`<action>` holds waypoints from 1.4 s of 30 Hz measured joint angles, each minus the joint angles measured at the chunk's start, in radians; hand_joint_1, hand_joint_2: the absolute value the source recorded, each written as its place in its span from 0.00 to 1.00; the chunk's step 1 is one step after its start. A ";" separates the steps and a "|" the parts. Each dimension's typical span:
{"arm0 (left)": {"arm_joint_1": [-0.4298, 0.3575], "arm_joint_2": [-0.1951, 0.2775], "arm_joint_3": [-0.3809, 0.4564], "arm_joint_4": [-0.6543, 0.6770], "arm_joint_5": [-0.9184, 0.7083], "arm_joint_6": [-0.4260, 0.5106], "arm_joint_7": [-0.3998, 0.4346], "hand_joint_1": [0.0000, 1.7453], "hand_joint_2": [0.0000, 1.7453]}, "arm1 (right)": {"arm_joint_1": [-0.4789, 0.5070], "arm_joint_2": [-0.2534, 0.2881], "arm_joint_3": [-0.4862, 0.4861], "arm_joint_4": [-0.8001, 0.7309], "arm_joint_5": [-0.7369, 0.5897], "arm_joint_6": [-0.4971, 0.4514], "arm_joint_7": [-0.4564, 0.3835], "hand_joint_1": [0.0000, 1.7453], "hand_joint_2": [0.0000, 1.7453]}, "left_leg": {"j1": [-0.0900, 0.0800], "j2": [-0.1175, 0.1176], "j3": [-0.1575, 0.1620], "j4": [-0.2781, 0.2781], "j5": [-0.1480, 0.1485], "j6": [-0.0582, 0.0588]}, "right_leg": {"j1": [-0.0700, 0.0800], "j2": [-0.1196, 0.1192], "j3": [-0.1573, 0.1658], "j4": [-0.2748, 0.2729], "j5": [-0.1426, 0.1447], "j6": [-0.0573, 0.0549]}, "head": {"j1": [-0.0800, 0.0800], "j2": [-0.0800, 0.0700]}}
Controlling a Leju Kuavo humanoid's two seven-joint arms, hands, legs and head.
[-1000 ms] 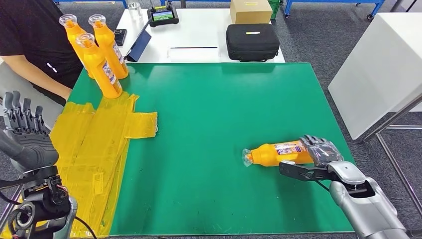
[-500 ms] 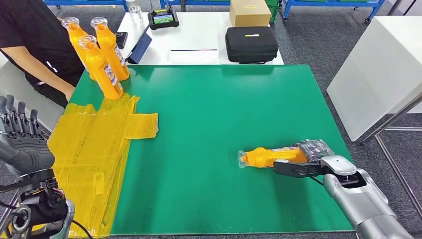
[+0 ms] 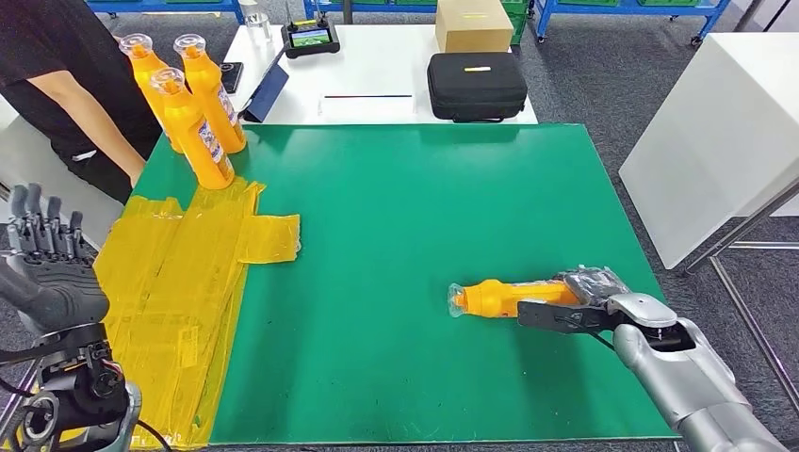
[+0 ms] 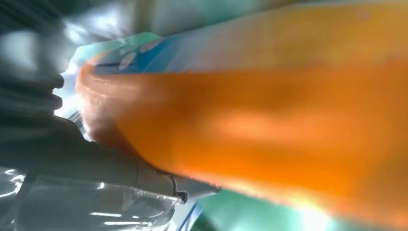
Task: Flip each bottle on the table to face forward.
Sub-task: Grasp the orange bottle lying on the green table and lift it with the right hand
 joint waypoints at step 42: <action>-0.052 -0.011 -0.447 -0.001 -0.006 -0.248 0.045 0.00 1.00 | -0.010 0.164 -0.118 -0.486 -1.364 0.261 -0.113 1.00 1.00 | 0.000 0.001 -0.017 0.000 0.002 0.000 | -0.002 0.003 -0.016 0.001 0.002 0.001 | -0.001 0.000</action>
